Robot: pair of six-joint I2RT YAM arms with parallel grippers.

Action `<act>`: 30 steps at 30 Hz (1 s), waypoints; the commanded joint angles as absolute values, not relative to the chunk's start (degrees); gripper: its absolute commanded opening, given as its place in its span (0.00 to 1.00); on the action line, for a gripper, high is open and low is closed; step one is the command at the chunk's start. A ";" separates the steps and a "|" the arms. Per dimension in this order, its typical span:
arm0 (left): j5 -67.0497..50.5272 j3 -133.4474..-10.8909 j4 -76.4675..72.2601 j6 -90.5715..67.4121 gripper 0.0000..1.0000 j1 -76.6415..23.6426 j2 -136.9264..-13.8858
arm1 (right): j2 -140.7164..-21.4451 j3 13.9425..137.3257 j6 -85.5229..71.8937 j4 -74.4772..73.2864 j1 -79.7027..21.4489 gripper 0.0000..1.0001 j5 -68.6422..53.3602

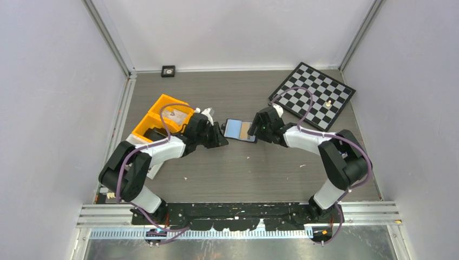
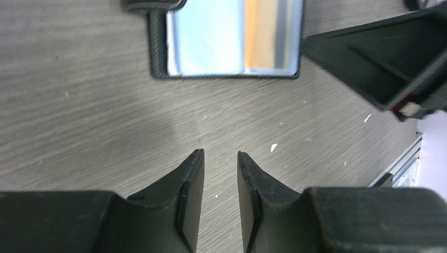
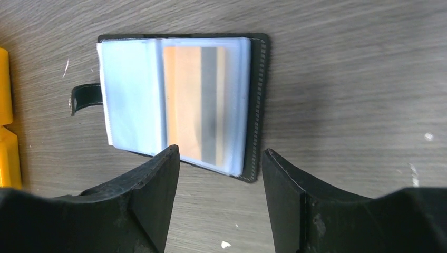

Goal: Take the credit cards out of the card holder
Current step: Pick up the card holder from the center of the board.

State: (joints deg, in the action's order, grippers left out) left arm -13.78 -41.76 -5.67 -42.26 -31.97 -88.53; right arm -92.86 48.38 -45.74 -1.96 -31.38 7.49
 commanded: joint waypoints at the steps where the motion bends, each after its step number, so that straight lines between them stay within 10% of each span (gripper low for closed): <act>1: -11.69 -44.57 -6.57 -38.12 0.32 -33.16 -86.39 | -97.62 54.43 -43.12 -4.28 -31.38 0.62 1.35; 19: -3.47 -62.35 -1.48 -31.63 0.27 -37.74 -99.50 | -94.57 55.29 -41.22 -10.26 -31.36 0.74 12.55; 30: -11.55 -66.67 -0.17 -36.97 0.18 -34.11 -110.46 | -99.14 55.01 -43.81 -5.95 -27.79 0.59 1.09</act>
